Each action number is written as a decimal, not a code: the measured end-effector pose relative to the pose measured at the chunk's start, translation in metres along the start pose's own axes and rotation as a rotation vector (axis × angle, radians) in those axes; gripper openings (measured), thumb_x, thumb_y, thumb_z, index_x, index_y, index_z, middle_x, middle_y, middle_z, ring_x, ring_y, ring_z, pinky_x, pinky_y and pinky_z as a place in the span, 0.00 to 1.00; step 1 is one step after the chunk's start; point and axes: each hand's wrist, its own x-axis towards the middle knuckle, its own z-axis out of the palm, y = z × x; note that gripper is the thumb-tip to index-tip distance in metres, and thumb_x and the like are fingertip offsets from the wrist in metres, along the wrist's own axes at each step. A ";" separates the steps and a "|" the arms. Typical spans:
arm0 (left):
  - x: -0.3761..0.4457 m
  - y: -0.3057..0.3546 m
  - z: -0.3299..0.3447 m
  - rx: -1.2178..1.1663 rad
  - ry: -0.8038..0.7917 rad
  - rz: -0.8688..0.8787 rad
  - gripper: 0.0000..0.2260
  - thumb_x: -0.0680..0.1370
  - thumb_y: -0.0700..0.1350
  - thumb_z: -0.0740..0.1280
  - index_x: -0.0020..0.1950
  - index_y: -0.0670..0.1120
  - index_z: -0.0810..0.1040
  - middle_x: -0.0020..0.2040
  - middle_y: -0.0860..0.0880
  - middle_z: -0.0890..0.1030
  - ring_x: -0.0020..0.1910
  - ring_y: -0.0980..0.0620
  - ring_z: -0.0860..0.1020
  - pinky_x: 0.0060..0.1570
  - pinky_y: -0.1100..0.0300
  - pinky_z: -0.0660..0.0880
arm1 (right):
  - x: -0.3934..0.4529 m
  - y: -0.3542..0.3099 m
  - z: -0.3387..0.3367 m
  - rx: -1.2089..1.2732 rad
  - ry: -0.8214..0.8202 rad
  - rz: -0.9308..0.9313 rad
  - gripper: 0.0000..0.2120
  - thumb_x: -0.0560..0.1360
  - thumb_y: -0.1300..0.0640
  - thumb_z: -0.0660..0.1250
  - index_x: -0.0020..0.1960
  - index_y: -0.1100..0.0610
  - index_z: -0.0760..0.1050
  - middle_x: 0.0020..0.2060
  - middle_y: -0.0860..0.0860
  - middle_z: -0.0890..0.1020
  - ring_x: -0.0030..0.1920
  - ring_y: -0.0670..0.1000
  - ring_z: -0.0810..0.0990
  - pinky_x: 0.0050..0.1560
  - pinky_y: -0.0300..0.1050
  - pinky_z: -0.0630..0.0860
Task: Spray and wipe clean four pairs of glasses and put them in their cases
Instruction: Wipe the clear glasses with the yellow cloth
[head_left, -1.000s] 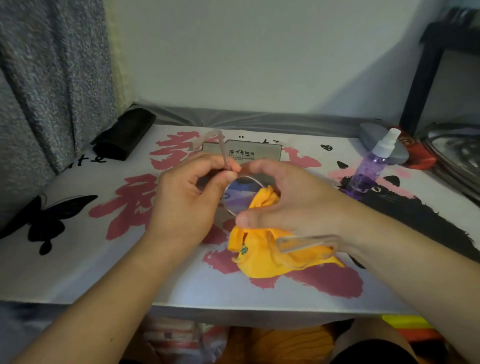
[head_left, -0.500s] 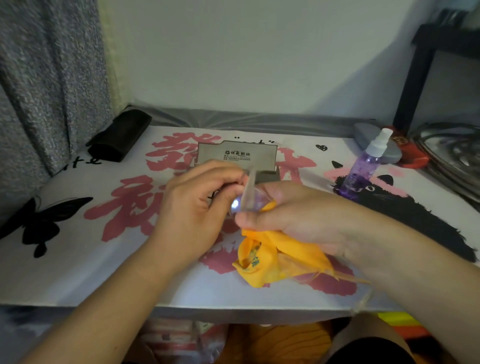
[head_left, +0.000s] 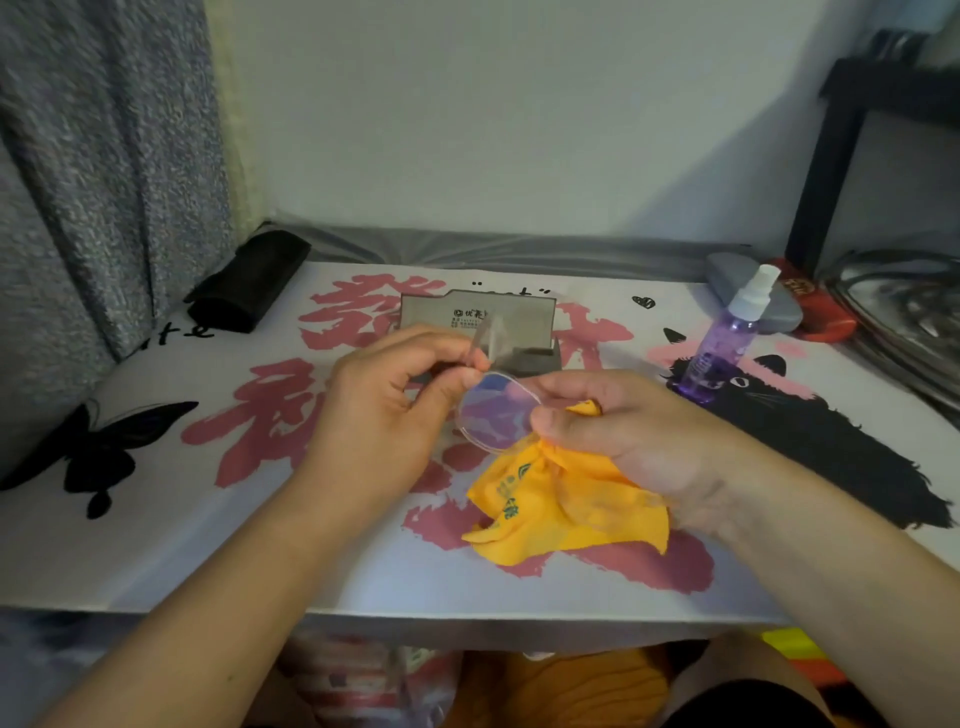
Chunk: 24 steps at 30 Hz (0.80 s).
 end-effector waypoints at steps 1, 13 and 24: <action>0.000 0.001 0.000 0.025 -0.010 0.011 0.12 0.77 0.33 0.70 0.46 0.51 0.81 0.47 0.55 0.83 0.48 0.55 0.82 0.50 0.64 0.75 | 0.000 0.001 0.000 -0.056 0.058 -0.029 0.11 0.78 0.62 0.69 0.59 0.54 0.81 0.47 0.50 0.86 0.43 0.45 0.83 0.45 0.36 0.80; 0.000 0.003 -0.032 0.445 0.021 0.382 0.09 0.81 0.39 0.67 0.51 0.36 0.85 0.50 0.43 0.83 0.49 0.51 0.81 0.55 0.63 0.76 | -0.019 -0.024 -0.049 -0.208 0.644 -0.249 0.08 0.82 0.52 0.65 0.55 0.44 0.82 0.51 0.42 0.83 0.51 0.40 0.80 0.51 0.38 0.75; 0.000 -0.001 -0.055 0.614 -0.364 0.017 0.08 0.79 0.46 0.71 0.53 0.59 0.83 0.53 0.61 0.80 0.55 0.57 0.77 0.53 0.57 0.77 | -0.027 -0.053 -0.051 -0.299 0.738 -0.415 0.07 0.82 0.51 0.65 0.53 0.45 0.82 0.42 0.36 0.80 0.46 0.39 0.78 0.48 0.40 0.72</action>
